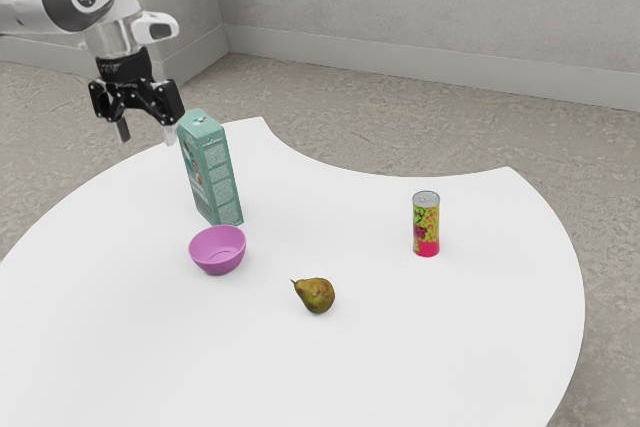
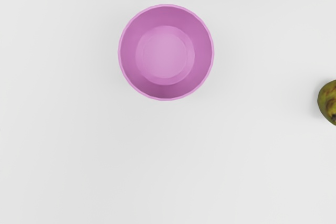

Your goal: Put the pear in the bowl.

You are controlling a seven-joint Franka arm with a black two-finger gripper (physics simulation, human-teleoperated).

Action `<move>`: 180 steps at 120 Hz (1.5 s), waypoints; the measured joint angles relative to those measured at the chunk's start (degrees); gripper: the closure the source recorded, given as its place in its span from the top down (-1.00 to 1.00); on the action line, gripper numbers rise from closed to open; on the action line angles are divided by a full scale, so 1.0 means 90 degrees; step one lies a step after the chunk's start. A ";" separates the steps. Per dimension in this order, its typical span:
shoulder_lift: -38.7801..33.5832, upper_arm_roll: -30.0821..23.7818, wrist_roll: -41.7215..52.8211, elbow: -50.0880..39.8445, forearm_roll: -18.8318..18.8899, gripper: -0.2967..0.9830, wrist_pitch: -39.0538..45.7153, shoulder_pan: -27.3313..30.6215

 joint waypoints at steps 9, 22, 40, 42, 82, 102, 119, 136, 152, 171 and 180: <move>-0.0007 -0.0024 -0.0001 -0.0033 0.0032 0.50 0.0186 0.0038; 0.0024 -0.0039 -0.0010 -0.0134 0.0111 0.50 0.0403 0.0078; 0.0268 -0.0055 -0.0202 -0.0508 0.0361 0.51 0.0841 0.0095; 0.0327 -0.0055 -0.0245 -0.0521 0.0374 0.51 0.0880 0.0058; 0.1308 -0.0237 -0.1121 -0.0762 0.0418 0.50 0.1835 -0.1773; 0.1692 -0.0253 -0.1532 -0.0783 0.0414 0.50 0.2343 -0.2103; 0.1942 -0.0349 -0.1802 -0.0787 0.0414 0.50 0.2713 -0.2300; 0.2065 -0.0409 -0.2006 -0.1072 0.0427 0.50 0.3204 -0.2461; 0.2204 -0.0459 -0.2131 -0.1136 0.0451 0.50 0.3480 -0.2485; 0.2335 -0.0463 -0.2065 -0.1159 0.0533 0.48 0.3680 -0.2451; 0.2342 -0.0463 -0.1931 -0.1160 0.0595 0.48 0.3734 -0.2418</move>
